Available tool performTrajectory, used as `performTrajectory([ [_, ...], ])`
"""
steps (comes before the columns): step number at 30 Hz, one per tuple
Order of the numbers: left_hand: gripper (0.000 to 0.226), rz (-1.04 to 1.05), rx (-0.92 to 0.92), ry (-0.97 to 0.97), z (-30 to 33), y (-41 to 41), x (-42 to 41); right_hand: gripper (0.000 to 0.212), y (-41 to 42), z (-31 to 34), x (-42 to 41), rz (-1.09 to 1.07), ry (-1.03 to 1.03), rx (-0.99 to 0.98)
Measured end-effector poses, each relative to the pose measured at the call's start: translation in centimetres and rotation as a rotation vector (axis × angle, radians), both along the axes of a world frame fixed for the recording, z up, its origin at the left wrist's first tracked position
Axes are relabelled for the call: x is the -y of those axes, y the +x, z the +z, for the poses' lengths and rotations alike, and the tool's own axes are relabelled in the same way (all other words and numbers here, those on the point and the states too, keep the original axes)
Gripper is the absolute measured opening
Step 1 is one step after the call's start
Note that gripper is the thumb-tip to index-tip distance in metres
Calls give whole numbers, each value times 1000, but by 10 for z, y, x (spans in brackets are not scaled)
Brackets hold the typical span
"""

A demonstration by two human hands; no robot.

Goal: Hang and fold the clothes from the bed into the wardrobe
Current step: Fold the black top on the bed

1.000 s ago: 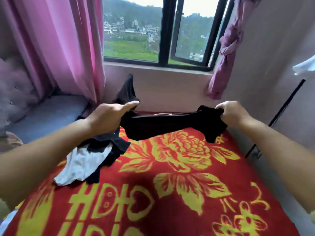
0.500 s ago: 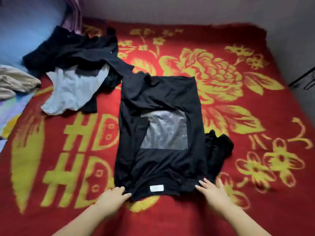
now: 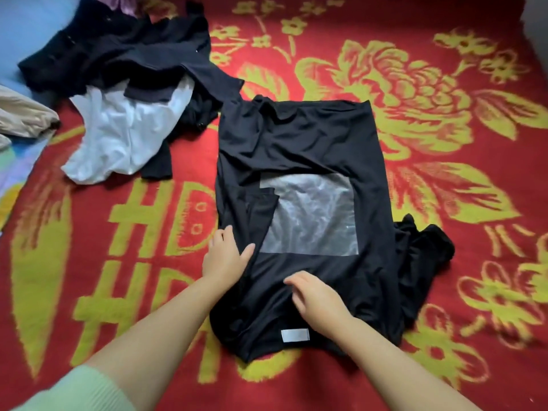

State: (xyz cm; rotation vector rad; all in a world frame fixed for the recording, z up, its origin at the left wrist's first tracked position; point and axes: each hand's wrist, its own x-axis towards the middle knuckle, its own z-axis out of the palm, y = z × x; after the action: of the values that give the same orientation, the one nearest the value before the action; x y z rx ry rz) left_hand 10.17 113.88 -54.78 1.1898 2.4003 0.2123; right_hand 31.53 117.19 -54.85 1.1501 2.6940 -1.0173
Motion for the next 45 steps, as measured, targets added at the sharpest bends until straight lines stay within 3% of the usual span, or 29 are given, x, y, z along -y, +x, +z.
performTrajectory([
  [2, 62, 25, 25, -95, -7, 5, -12, 27, -36, 0, -10, -132, -96, -121],
  [4, 44, -20, -52, -96, -17, 9, -6, 25, -67, 2, -28, -245, -141, -172],
  [7, 11, 69, 19, 159, -26, -2, 14, 22, -98, 4, -51, -401, -367, -188],
  [9, 9, 97, 101, 390, -23, -10, 30, 25, -112, 8, -60, -504, -625, -246],
  [12, 10, -248, 45, 577, -10, -2, 49, 56, -133, 15, -75, -547, -1105, -217],
  [14, 13, -469, 57, 569, -5, 13, 54, 69, -146, 15, -82, -485, -1224, -124],
  [17, 11, -628, -27, 537, -6, 25, 50, 93, -161, 10, -83, -433, -1072, -8],
  [20, 9, -689, -126, 488, -14, 30, 47, 29, -156, 7, -90, -512, -916, -242],
  [24, 8, -659, -79, 371, -36, 28, 59, 25, -121, 3, -109, -713, -815, -450],
  [28, 70, -488, -43, 192, -42, 20, 71, 21, -71, -11, -120, -1010, -715, -396],
  [31, 90, -439, -128, 72, -40, 22, 64, 19, -54, -14, -120, -1136, -604, -529],
  [33, 81, -401, -158, 90, -42, 19, 61, 20, -54, -15, -117, -1170, -570, -614],
  [36, 52, -450, -95, 217, -42, 15, 62, 25, -50, -13, -114, -1134, -479, -587],
  [39, 23, -774, -15, 308, -31, 24, 71, 35, -38, -16, -113, -1133, -425, -497],
  [41, 20, -927, 45, 280, -23, 28, 76, 43, -33, -20, -110, -1111, -439, -361],
  [45, 25, -575, 200, 374, -9, 8, 30, 50, -36, -15, -93, -929, -397, -199],
])
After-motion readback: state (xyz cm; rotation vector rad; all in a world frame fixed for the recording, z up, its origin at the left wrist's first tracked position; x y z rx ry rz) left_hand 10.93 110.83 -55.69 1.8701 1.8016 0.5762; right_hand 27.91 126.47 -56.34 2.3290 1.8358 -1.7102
